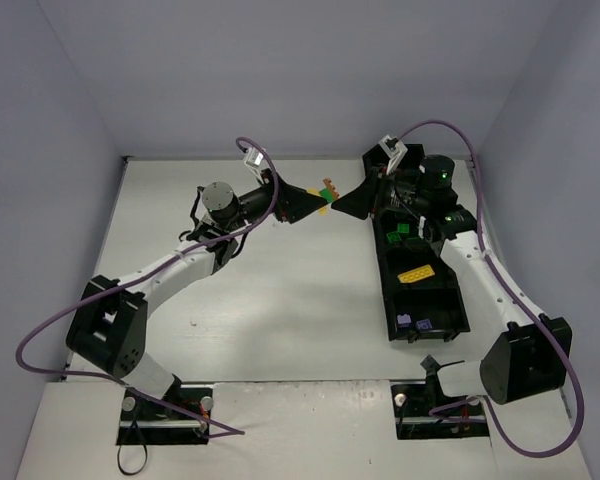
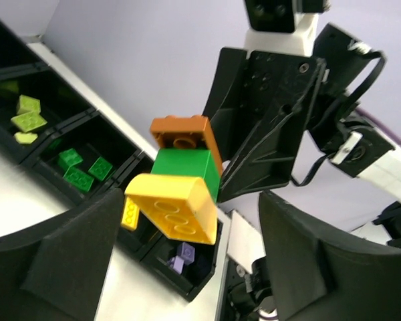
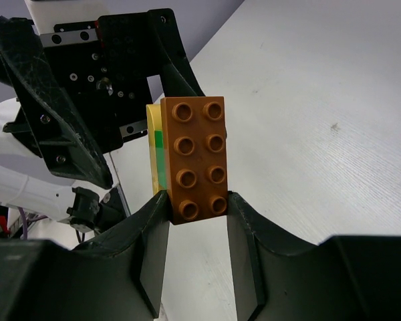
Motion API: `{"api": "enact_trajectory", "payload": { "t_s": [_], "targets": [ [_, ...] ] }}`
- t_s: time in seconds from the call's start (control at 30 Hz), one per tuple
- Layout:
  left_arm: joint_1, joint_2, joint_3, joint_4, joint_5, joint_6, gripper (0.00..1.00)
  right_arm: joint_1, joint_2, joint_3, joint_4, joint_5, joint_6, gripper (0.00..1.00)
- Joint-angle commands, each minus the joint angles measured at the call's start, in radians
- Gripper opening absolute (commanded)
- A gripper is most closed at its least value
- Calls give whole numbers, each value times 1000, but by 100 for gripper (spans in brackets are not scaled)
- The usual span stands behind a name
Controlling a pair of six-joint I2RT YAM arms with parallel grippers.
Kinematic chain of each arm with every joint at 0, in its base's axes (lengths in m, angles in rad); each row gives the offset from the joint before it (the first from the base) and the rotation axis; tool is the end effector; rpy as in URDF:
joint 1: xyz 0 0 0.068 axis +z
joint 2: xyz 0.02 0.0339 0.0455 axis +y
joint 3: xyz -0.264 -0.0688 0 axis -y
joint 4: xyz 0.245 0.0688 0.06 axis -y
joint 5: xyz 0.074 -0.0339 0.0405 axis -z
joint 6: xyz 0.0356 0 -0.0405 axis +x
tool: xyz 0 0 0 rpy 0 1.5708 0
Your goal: Sort the legos into containers by color
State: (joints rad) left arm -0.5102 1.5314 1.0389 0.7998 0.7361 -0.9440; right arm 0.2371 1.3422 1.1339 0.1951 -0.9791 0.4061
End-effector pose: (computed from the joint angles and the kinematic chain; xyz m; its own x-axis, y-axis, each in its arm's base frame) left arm 0.2933 -0.1916 0.3447 -0.5906 -0.3573 -0.7236 0.7536 0.0764 -0.6528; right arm 0.2906 0.1006 0.3774 -0.3822 0.1343 -0.9143 -0.8564 0.3202 0.4051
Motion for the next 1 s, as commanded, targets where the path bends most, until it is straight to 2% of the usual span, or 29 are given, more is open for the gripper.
{"api": "enact_trajectory", "payload": {
  "t_s": [0.0, 0.53, 0.63, 0.67, 0.73, 0.97],
  "targets": [
    [2, 7, 61, 182, 13, -59, 72, 7, 9, 50, 115, -44, 20, 0],
    [-1, 61, 81, 243, 14, -113, 43, 19, 25, 50, 127, -53, 16, 0],
    [1, 61, 84, 240, 3, -116, 22, 21, 26, 44, 113, -41, -1, 0],
    [2, 58, 85, 233, 0, -115, 9, 19, 25, 43, 109, -36, -6, 0],
    [1, 53, 87, 201, -3, -104, 0, 21, 21, 38, 101, -27, -19, 0],
    [12, 21, 73, 110, 11, -67, 0, 2, 21, 73, 26, -9, -90, 0]
  ]
}}
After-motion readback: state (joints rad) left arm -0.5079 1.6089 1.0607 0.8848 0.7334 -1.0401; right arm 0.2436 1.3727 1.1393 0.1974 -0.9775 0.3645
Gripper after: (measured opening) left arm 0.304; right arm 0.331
